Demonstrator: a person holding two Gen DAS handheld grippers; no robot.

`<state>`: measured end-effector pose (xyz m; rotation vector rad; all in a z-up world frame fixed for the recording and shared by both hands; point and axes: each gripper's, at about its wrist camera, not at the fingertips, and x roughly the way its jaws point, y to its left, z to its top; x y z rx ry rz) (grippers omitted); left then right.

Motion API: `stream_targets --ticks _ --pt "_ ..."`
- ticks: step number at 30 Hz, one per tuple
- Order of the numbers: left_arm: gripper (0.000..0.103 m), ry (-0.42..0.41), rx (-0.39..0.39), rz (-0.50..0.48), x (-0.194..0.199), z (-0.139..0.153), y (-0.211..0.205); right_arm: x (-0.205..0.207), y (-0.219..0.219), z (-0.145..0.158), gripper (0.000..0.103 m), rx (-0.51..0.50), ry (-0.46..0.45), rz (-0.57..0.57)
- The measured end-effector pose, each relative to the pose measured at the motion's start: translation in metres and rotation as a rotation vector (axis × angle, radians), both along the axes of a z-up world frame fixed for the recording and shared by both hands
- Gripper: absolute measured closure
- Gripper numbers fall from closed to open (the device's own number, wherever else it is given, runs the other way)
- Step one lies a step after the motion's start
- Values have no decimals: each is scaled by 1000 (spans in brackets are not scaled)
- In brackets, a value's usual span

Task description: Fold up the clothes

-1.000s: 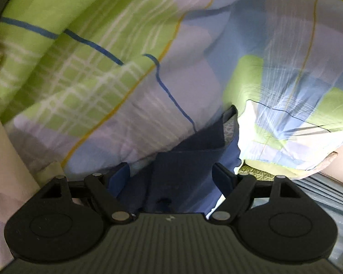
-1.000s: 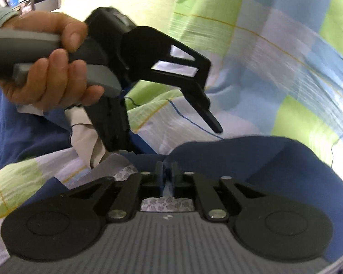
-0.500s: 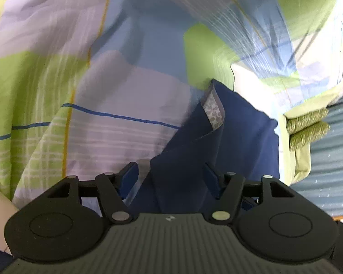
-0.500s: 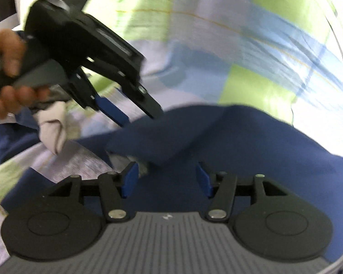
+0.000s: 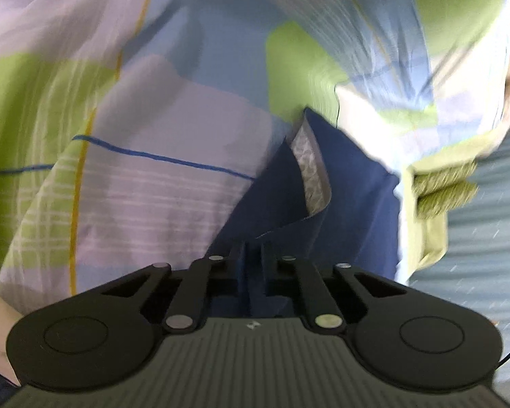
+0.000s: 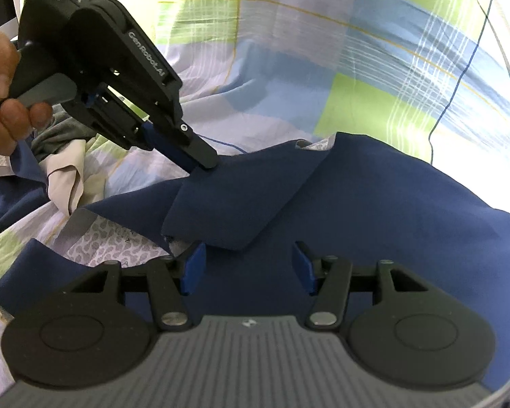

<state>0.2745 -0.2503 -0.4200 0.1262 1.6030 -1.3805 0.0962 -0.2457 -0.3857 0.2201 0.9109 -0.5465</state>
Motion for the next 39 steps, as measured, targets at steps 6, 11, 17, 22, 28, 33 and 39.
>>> stream_targets --ticks 6,11,17,22,28,33,39 --pt "103 -307 -136 -136 -1 55 -10 -2 -4 4 51 -5 -7 -25" --pt "103 -707 -162 -225 53 87 -45 -1 -11 9 50 -20 -23 -51" --pt "103 -698 -1 -242 94 59 -66 12 -20 7 49 -6 -44 -60" --pt "47 -420 16 -198 77 56 -37 4 -26 10 44 7 -45 -88" --pt "53 -322 81 -106 74 17 -26 1 -16 7 44 28 -35 -65" --pt "98 -606 103 -214 60 17 -30 8 -3 5 44 19 -44 -6" --pt "103 -946 127 -343 44 16 -34 24 -1 0 66 10 -3 64"
